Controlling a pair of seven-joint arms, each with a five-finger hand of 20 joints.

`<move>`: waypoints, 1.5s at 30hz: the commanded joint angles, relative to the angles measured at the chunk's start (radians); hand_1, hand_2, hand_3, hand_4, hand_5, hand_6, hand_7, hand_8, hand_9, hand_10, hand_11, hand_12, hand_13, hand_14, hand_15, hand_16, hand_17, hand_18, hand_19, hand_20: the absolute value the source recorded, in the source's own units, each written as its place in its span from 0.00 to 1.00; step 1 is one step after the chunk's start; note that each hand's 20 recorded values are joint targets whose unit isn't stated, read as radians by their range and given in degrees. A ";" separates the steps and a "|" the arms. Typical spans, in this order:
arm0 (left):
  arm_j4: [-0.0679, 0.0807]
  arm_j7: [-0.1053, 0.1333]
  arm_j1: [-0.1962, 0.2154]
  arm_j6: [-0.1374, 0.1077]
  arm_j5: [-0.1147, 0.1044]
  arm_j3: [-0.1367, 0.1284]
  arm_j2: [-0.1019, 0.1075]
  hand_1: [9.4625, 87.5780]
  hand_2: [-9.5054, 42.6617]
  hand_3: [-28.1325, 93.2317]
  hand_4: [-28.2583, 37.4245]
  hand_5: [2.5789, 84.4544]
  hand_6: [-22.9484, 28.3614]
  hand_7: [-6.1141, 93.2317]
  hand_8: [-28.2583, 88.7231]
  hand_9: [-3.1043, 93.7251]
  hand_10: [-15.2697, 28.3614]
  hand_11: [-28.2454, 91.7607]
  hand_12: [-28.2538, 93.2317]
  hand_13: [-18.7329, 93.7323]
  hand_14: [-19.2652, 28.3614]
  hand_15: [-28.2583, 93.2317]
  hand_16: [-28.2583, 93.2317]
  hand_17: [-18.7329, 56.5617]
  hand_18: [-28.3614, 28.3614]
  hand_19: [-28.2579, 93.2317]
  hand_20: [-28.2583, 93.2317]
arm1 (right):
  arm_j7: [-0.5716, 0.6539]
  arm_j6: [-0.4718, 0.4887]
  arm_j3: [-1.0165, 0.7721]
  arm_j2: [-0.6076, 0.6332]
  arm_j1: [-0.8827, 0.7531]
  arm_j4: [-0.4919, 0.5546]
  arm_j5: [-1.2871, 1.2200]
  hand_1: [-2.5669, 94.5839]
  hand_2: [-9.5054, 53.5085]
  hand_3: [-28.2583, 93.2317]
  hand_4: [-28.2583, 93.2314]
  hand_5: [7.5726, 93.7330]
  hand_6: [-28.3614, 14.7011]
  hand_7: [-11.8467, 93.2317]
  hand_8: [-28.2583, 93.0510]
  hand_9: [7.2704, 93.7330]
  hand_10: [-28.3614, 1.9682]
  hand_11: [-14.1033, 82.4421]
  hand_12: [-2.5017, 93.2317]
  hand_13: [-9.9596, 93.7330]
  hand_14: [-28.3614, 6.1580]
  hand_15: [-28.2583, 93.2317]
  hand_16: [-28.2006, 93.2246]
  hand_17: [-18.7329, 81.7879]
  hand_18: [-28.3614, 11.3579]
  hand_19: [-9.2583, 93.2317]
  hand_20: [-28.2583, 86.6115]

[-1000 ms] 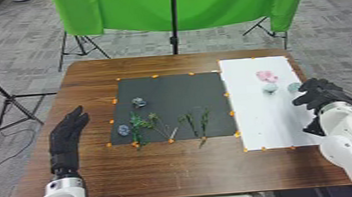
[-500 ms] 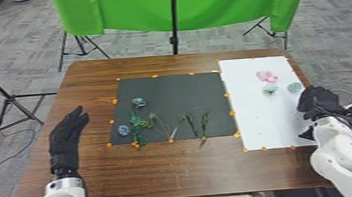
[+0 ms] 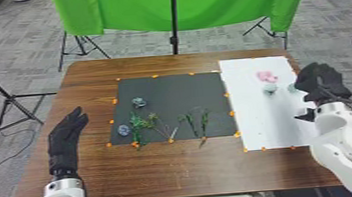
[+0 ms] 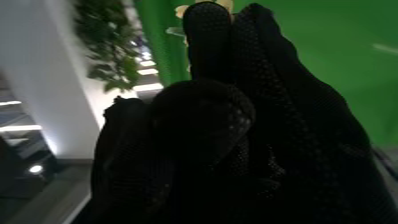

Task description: Arrange flowers

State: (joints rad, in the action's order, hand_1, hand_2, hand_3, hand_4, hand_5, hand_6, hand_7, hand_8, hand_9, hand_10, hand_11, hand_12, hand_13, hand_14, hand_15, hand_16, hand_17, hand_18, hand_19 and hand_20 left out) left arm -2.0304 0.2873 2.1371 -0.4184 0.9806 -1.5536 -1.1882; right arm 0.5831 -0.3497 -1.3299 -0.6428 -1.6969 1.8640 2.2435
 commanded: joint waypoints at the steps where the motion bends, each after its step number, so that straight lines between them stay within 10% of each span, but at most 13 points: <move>1: 0.001 -0.011 0.028 -0.005 -0.008 0.009 -0.015 0.22 0.40 0.76 0.00 0.52 0.54 0.18 0.18 0.48 0.67 0.38 0.31 0.44 0.71 0.38 0.22 0.35 0.65 0.28 0.37 | -0.063 0.009 0.035 0.029 0.119 0.099 -0.119 0.71 0.00 0.67 0.11 0.84 0.64 0.31 0.36 0.98 0.64 0.24 0.46 0.98 0.81 0.69 0.54 0.84 0.45 1.00 0.72; 20: 0.002 -0.018 0.024 -0.003 -0.017 0.010 -0.012 0.22 0.39 0.75 0.00 0.52 0.54 0.18 0.18 0.48 0.67 0.38 0.31 0.44 0.72 0.38 0.22 0.35 0.65 0.28 0.37 | -0.261 0.175 0.672 -0.336 0.710 -0.003 -0.679 0.71 0.00 0.68 0.12 0.85 0.63 0.31 0.37 0.98 0.64 0.24 0.47 0.98 0.81 0.70 0.54 0.84 0.45 1.00 0.73; 45: 0.009 -0.041 0.008 0.028 -0.010 0.017 0.005 0.21 0.39 0.75 0.00 0.52 0.54 0.18 0.18 0.48 0.67 0.38 0.31 0.45 0.73 0.39 0.22 0.35 0.65 0.28 0.37 | -0.175 0.284 0.852 -0.512 0.761 -0.260 -0.737 0.69 0.00 0.69 0.12 0.83 0.65 0.31 0.36 0.97 0.65 0.24 0.47 0.97 0.80 0.72 0.54 0.83 0.45 1.00 0.76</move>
State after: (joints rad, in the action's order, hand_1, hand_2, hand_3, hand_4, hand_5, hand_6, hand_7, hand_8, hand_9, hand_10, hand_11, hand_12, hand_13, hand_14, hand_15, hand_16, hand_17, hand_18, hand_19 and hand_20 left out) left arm -2.0298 0.2609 2.1351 -0.4086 0.9717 -1.5502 -1.1797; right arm 0.3935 -0.0767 -0.4949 -1.1333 -0.9285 1.6418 1.4800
